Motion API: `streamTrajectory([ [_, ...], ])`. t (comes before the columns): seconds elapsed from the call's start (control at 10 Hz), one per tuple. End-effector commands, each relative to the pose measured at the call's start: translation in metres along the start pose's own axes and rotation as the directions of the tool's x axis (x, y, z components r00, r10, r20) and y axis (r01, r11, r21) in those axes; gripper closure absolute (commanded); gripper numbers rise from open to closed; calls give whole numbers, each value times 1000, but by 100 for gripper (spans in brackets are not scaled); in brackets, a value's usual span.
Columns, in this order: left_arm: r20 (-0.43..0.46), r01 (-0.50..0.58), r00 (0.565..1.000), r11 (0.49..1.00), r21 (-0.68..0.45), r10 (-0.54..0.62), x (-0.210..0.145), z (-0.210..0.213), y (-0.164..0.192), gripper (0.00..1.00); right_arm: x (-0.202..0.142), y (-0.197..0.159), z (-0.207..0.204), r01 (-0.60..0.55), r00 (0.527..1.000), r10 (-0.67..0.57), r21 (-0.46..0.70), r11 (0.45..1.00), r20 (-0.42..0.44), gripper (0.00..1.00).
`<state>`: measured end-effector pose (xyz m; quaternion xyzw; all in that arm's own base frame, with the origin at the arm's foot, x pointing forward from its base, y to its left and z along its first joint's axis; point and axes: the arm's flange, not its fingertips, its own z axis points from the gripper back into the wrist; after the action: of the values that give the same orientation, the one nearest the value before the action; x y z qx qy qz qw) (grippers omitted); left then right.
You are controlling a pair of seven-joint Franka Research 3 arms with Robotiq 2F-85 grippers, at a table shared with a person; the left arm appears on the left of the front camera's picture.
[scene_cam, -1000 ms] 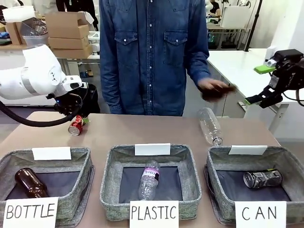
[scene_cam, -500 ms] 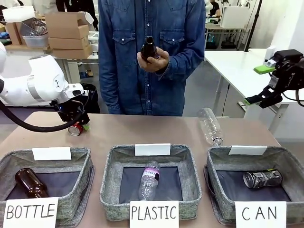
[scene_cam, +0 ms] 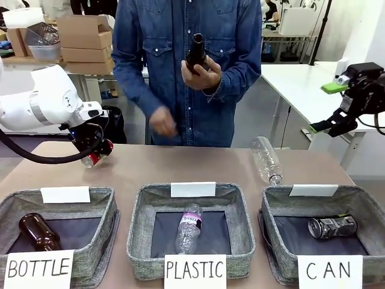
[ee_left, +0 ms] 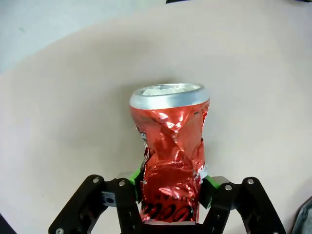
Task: Sort the can waste into the basket.
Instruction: Pick up the can waste from the table and place it in the right Fabric basket.
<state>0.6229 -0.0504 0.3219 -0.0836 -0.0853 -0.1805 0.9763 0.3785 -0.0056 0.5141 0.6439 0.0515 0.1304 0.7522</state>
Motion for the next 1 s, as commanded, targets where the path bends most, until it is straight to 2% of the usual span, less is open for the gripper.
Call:
streamTrajectory([
  [0.0, 11, -17, 1000, 1000, -7, 17, -12, 20, -1, 100, 0, 1, 3, -22, 1000, 22, -4, 1000, -9, 0],
  [0.2, 72, -12, 997, 1000, -16, 13, -34, 65, 8, 100, 0, 1, 3, -22, 1000, 22, -4, 1000, -9, 0],
  [0.4, 209, -9, 978, 999, -35, 16, -74, 132, 25, 100, 0, 1, 3, -22, 1000, 22, -4, 1000, -9, 0],
  [0.6, 260, 5, 965, 990, -143, 33, -117, 186, 35, 100, 0, 1, 3, -22, 1000, 22, -4, 1000, -9, 0],
  [0.7, 286, 95, 958, 960, -262, -17, -141, 210, 29, 100, 0, 1, 3, -22, 1000, 22, -4, 1000, -9, 0],
  [0.8, 354, 343, 916, 827, -447, -189, -192, 246, 0, 100, 0, 1, 3, -22, 1000, 22, -4, 1000, -9, 0],
  [0.9, 359, 378, 906, 807, -454, -223, -197, 249, -3, 100, 0, 1, 3, -22, 1000, 22, -4, 1000, -9, 0],
])
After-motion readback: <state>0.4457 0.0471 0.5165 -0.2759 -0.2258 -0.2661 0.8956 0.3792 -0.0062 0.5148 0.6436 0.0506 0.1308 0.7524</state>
